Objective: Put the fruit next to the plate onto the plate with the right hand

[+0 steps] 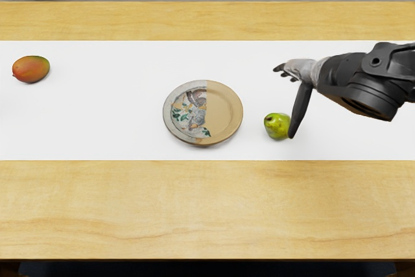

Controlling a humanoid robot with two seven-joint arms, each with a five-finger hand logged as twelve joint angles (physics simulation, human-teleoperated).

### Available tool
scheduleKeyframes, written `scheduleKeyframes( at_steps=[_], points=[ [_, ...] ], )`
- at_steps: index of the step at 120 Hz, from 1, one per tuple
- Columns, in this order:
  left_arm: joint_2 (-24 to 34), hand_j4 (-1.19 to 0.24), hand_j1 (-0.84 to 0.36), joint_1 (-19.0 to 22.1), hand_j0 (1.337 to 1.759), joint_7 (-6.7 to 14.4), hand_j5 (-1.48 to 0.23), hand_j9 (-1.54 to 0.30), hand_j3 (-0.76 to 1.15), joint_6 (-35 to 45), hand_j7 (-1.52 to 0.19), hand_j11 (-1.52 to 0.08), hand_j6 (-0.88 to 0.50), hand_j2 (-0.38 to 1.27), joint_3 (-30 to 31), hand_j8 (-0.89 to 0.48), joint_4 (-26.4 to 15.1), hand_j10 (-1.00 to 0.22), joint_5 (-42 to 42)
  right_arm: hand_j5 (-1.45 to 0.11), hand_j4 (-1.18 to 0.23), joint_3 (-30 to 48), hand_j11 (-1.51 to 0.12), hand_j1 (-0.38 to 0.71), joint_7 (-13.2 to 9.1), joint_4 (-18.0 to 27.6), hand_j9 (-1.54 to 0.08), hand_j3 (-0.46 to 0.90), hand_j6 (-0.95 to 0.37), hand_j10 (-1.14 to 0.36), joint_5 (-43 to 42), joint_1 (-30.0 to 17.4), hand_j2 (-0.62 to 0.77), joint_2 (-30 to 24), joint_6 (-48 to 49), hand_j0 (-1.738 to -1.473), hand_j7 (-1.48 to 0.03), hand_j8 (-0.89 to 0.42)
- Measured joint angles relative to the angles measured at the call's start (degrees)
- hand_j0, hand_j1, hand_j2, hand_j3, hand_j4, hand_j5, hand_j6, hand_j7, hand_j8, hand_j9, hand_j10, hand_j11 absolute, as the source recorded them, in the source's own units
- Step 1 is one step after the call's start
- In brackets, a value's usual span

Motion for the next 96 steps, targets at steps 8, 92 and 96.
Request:
scheduleKeyframes(
  at_steps=[8,92,96],
  points=[
    [0.0,0.0,0.35,0.0,1.658,0.0,0.0,0.0,0.0,0.0,0.0,0.0,0.0,0.0,0.0,0.0,0.0,0.0,0.0,-0.04,-0.03,-1.7,-0.04,-0.31,0.0,0.6,-0.04,0.0,-0.03,-0.03,-0.68,0.15,-0.01,1.35,-2.72,-1.658,-0.04,-0.03],
    [0.0,0.0,0.35,0.01,1.658,0.0,0.0,0.0,0.0,0.0,0.0,0.0,0.0,0.0,0.0,0.0,0.0,0.0,0.0,-0.17,-0.13,-12.97,-0.17,-0.19,0.0,-3.54,-0.17,0.0,-0.13,-0.13,-3.77,-4.58,-0.03,16.77,-15.66,-1.658,-0.17,-0.13],
    [0.0,0.0,0.35,0.0,1.658,0.0,0.0,0.0,0.0,0.0,0.0,0.0,0.0,0.0,0.0,0.0,0.0,0.0,0.0,-0.18,-0.14,-13.02,-0.18,-0.18,0.0,-3.89,-0.18,0.0,-0.14,-0.14,-3.77,-4.69,-0.03,17.06,-15.66,-1.658,-0.18,-0.14]
  ],
)
